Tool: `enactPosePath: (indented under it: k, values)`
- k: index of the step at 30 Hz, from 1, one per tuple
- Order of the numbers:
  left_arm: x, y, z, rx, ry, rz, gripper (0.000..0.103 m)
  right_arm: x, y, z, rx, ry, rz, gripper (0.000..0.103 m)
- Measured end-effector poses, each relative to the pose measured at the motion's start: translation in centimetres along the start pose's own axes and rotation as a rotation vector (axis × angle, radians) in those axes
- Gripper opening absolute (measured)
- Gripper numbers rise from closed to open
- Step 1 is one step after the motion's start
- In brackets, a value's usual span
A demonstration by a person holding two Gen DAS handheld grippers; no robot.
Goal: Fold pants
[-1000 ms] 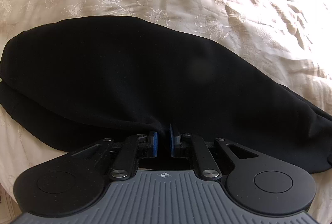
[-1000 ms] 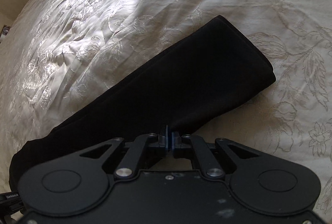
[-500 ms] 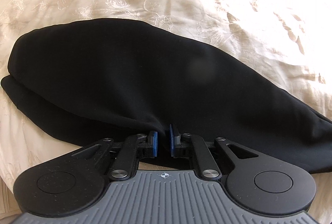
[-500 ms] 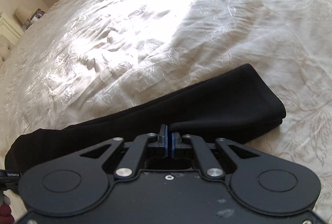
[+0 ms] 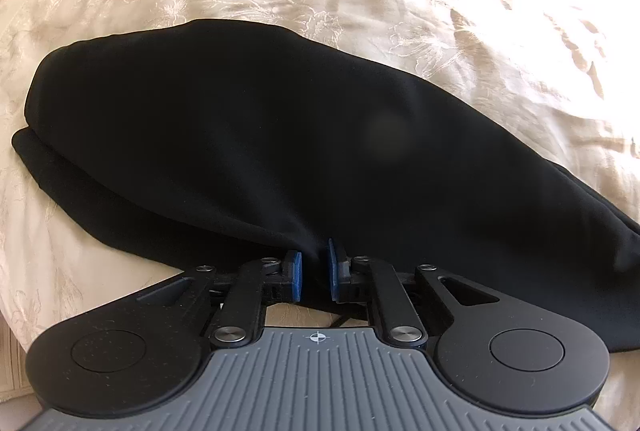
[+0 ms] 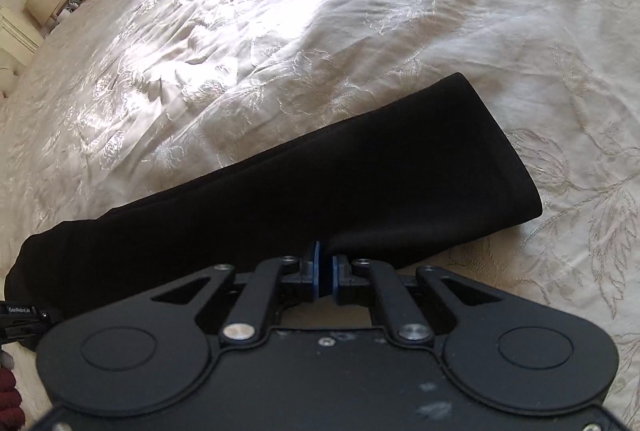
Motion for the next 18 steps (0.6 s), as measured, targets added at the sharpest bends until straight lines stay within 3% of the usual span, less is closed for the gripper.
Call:
enactPosePath:
  k: [3, 9, 18]
  values:
    - [-0.9, 0.4, -0.5, -0.017, 0.009, 0.001, 0.018, 0.6, -0.6, 0.1, 0.024, 0.031, -0.032, 0.008]
    - [-2.3, 1.1, -2.8, -0.007, 0.02, -0.01, 0.019, 0.3, -0.4, 0.1, 0.011, 0.039, -0.017, 0.016]
    - [-4.6, 3.3, -4.0, -0.002, -0.042, 0.048, 0.019, -2.0, 0.2, -0.2, 0.008, -0.003, -0.012, 0.027]
Point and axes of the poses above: each gripper's, at about its wrist camera, not at the fingertips, and x roughly the way its jaws point, y to its left, z to its top, the point moved 1 cm from there along x, roughly the way its jaws point, and after that the axes turned 9 degrees about z, right-handed, at the moved point
